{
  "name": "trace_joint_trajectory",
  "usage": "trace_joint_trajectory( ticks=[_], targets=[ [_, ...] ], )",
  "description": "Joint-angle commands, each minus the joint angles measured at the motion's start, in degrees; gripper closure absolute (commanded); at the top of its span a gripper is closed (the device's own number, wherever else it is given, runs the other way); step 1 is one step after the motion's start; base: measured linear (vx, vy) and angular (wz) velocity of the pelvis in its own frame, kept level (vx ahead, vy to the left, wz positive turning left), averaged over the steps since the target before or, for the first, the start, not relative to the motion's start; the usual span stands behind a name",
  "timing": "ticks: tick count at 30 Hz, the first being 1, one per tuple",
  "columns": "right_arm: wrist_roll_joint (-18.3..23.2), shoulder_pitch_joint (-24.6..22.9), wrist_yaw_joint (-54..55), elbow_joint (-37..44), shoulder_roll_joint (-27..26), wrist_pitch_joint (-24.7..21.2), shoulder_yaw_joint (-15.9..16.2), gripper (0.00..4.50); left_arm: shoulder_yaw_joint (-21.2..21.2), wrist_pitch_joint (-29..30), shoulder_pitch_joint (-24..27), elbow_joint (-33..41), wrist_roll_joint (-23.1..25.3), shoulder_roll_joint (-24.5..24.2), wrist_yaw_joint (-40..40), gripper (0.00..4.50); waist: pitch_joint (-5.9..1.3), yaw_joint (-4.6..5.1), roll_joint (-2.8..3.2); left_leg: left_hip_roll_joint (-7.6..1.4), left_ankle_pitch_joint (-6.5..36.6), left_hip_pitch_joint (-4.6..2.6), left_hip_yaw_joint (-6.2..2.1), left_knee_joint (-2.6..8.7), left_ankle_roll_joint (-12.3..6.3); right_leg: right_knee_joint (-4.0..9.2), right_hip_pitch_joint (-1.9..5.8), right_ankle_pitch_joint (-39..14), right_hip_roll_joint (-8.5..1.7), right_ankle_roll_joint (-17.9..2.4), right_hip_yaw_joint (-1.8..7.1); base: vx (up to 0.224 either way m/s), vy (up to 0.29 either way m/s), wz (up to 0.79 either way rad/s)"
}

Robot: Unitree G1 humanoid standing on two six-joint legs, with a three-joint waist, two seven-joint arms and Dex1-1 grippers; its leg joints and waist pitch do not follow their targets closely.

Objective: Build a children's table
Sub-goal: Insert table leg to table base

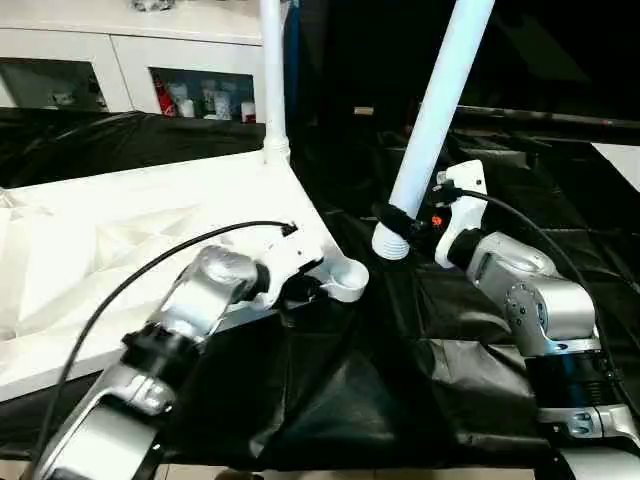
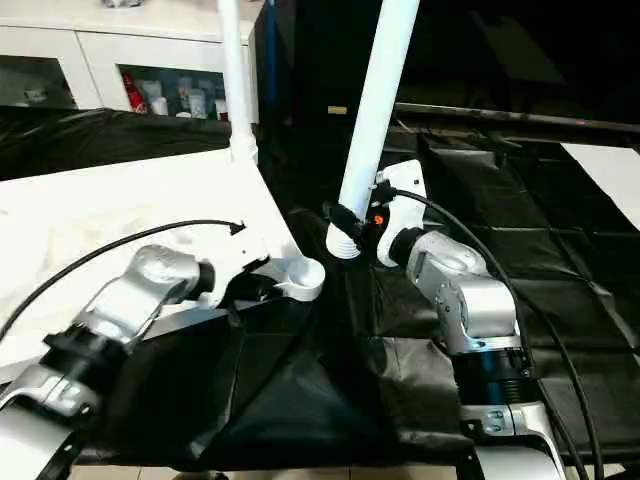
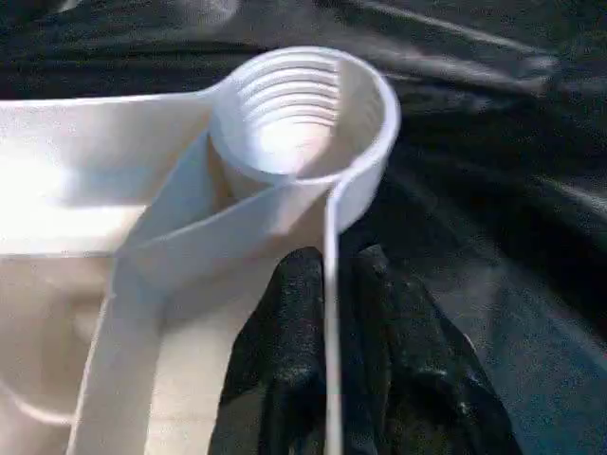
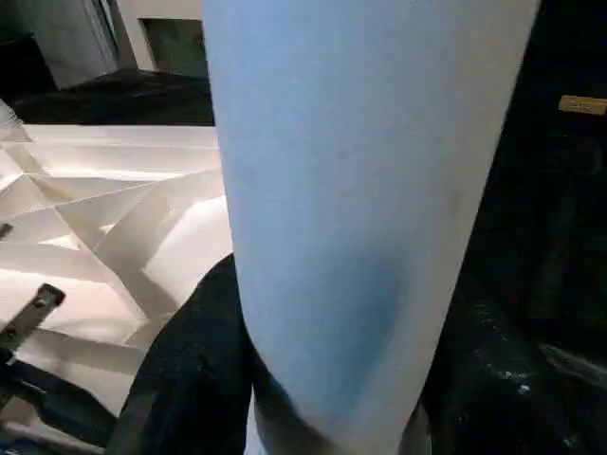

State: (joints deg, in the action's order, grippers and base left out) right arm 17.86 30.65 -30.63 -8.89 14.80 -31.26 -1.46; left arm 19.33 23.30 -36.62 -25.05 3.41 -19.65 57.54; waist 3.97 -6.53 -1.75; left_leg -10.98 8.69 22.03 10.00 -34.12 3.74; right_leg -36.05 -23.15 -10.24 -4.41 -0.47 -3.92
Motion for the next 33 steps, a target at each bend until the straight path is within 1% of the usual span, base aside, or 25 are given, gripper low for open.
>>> trace_joint_trajectory(
  ticks=[1, 2, 3, 4, 5, 6, 10, 14, 15, 17, 20, 23, 24, 25, 26, 27, 28, 30, 31, 33],
  targets=[
    [-0.02, 0.43, -0.28, 1.01, 0.73, 0.00, 0.29, 2.60, -0.32, -0.27, -0.15, 1.48, -0.67, -1.12, 1.90, 3.68, -4.39, -0.21, 0.12, -2.04, 16.48, -1.37, -0.81, 4.42, 1.81, 4.99, 2.36, -16.09, -4.21, -9.76, 2.66, 0.000, 0.000, 0.00],
    [-0.01, 0.46, -0.41, 1.01, 0.75, -0.01, 0.36, 2.60, -0.38, -0.75, -0.11, 1.27, -0.71, -1.39, 2.06, 3.68, -4.35, -0.23, 0.25, -2.04, 16.72, -1.37, -0.84, 4.46, 1.89, 5.00, 2.34, -16.74, -4.24, -9.54, 2.69, 0.000, 0.000, 0.00],
    [-0.02, 0.63, -0.63, 0.82, 0.76, -0.02, 0.49, 2.60, -0.69, -1.07, -0.19, 0.75, -0.98, -1.61, 2.23, 3.59, -4.30, -0.22, 0.32, -2.06, 17.19, -1.44, -0.88, 4.51, 2.06, 5.08, 2.28, -17.47, -4.26, -9.26, 2.68, 0.000, 0.000, 0.00],
    [-0.03, 0.70, -0.73, 0.74, 0.76, -0.01, 0.53, 2.60, -0.80, -1.29, -0.24, 0.45, -1.12, -1.70, 2.28, 3.59, -4.30, -0.22, 0.32, -2.06, 17.19, -1.44, -0.88, 4.51, 2.06, 5.08, 2.28, -17.47, -4.26, -9.26, 2.68, 0.000, 0.000, 0.00],
    [-0.04, 0.91, -1.29, 0.52, 0.84, 0.01, 0.82, 2.60, -1.45, -0.78, -0.21, 0.32, -2.00, -2.09, 2.88, 3.54, -4.29, -0.27, -0.19, -2.04, 17.30, -1.42, -0.84, 4.48, 2.03, 5.10, 2.32, -18.40, -4.41, -9.08, 2.68, 0.000, 0.000, 0.00],
    [-0.04, 0.96, -1.47, 0.46, 0.84, 0.03, 0.88, 2.60, -1.79, -0.52, -0.14, 0.30, -2.41, -2.20, 3.13, 3.54, -4.29, -0.35, 0.05, -2.09, 17.36, -1.50, -0.88, 4.51, 2.06, 5.12, 2.23, -18.75, -4.45, -9.10, 2.68, 0.000, 0.000, 0.00],
    [-0.08, 1.36, -1.54, 0.05, 0.58, 0.10, 1.02, 2.60, -2.40, -0.36, 0.12, -0.03, -3.27, -2.61, 4.03, 3.54, -4.17, -0.30, -0.22, -2.09, 17.69, -1.44, -0.85, 4.57, 2.23, 5.24, 2.14, -19.99, -4.45, -8.60, 2.73, 0.000, 0.000, 0.00],
    [-0.13, 1.61, -1.51, -0.25, 0.16, 0.24, 1.29, 2.60, -2.27, -1.49, 0.26, -1.46, -3.03, -2.48, 3.80, 3.54, -4.18, -0.34, -0.12, -2.06, 17.33, -1.37, -0.85, 4.59, 2.22, 5.27, 2.13, -20.04, -4.46, -8.28, 2.77, 0.000, 0.000, 0.00],
    [-0.20, 1.57, -1.63, -0.27, 0.04, 0.30, 1.47, 2.60, -1.90, -2.23, 0.41, -1.99, -2.54, -2.52, 3.47, 3.72, -4.21, -0.32, -0.09, -2.05, 17.25, -1.36, -0.86, 4.58, 2.22, 5.28, 2.13, -19.81, -4.44, -8.18, 2.78, 0.000, 0.000, 0.00],
    [-0.23, 1.60, -1.70, -0.38, 0.00, 0.35, 1.54, 2.60, -1.74, -2.28, 0.45, -2.12, -2.51, -2.55, 3.49, 3.90, -4.26, -0.31, -0.12, -2.09, 16.80, -1.35, -0.85, 4.59, 2.21, 5.16, 2.19, -18.88, -4.44, -8.28, 2.80, 0.000, 0.000, 0.00],
    [-0.32, 1.91, -1.81, -1.00, -0.06, 0.65, 1.89, 2.60, -0.21, -2.97, 0.88, -2.42, -1.24, -3.24, 4.03, 3.90, -4.29, -0.27, -0.04, -2.14, 16.65, -1.41, -0.83, 4.59, 2.12, 5.11, 2.14, -18.06, -4.38, -8.54, 2.83, 0.000, 0.000, 0.00],
    [-0.41, 2.04, -1.85, -1.09, -0.11, 0.71, 2.04, 2.60, -0.20, -3.38, 0.86, -2.87, -1.14, -3.20, 3.59, 3.90, -4.25, -0.28, -0.03, -2.12, 16.82, -1.36, -0.82, 4.59, 2.23, 5.09, 2.19, -18.21, -4.43, -8.62, 2.82, 0.000, 0.000, 0.00],
    [-0.39, 2.13, -1.87, -1.11, -0.17, 0.70, 2.06, 2.60, -0.32, -3.14, 0.83, -3.13, -1.28, -3.15, 3.45, 3.90, -4.26, -0.29, -0.11, -2.14, 16.81, -1.38, -0.82, 4.58, 2.17, 5.08, 2.19, -18.22, -4.45, -8.71, 2.83, 0.000, 0.000, 0.00],
    [-0.37, 2.25, -1.88, -1.18, -0.23, 0.71, 2.11, 2.60, -0.30, -2.98, 0.78, -3.33, -1.32, -3.21, 3.57, 3.90, -4.22, -0.29, -0.05, -2.12, 17.01, -1.41, -0.81, 4.60, 2.23, 5.12, 2.12, -18.56, -4.44, -8.68, 2.81, 0.000, 0.000, 0.00],
    [-0.37, 2.25, -1.88, -1.18, -0.23, 0.71, 2.11, 2.60, -0.30, -2.98, 0.78, -3.33, -1.32, -3.21, 3.57, 3.90, -4.20, -0.25, -0.25, -2.13, 17.11, -1.38, -0.81, 4.63, 2.20, 5.15, 2.14, -18.81, -4.43, -8.60, 2.80, 0.000, 0.000, 0.00],
    [-0.40, 2.35, -1.91, -1.32, -0.26, 0.80, 2.20, 2.60, -0.09, -3.47, 0.74, -3.48, -0.88, -3.39, 3.28, 3.90, -4.18, -0.29, -0.19, -2.13, 17.21, -1.38, -0.84, 4.62, 2.21, 5.21, 2.15, -19.57, -4.53, -8.41, 2.83, 0.000, 0.000, 0.00],
    [-0.40, 2.35, -1.91, -1.32, -0.26, 0.80, 2.20, 2.60, -0.09, -3.47, 0.74, -3.48, -0.88, -3.39, 3.28, 4.07, -4.14, -0.27, -0.18, -2.16, 17.36, -1.40, -0.87, 4.66, 2.24, 5.24, 2.12, -19.91, -4.53, -8.30, 2.82, 0.000, 0.000, 0.00],
    [-0.36, 2.57, -2.01, -1.65, -0.38, 0.96, 2.27, 2.60, -0.08, -3.69, 0.66, -3.60, -0.79, -3.47, 3.16, 4.07, -4.13, -0.26, -0.20, -2.13, 17.73, -1.43, -0.87, 4.64, 2.33, 5.38, 2.08, -20.93, -4.58, -8.01, 2.82, 0.000, 0.000, 0.00],
    [-0.30, 2.72, -2.23, -1.88, -0.45, 1.02, 2.33, 2.60, -0.41, -3.60, 0.61, -3.52, -1.16, -3.36, 3.18, 4.24, -4.13, -0.27, -0.29, -2.15, 17.66, -1.41, -0.87, 4.64, 2.32, 5.38, 2.08, -21.12, -4.61, -7.91, 2.81, 0.000, 0.000, 0.00],
    [-0.27, 2.78, -2.36, -1.98, -0.47, 1.04, 2.37, 2.60, -0.63, -3.54, 0.59, -3.47, -1.41, -3.28, 3.23, 4.35, -4.13, -0.27, -0.21, -2.18, 17.69, -1.40, -0.90, 4.67, 2.32, 5.36, 2.05, -21.12, -4.58, -7.91, 2.80, 0.000, 0.000, 0.00]
  ],
)
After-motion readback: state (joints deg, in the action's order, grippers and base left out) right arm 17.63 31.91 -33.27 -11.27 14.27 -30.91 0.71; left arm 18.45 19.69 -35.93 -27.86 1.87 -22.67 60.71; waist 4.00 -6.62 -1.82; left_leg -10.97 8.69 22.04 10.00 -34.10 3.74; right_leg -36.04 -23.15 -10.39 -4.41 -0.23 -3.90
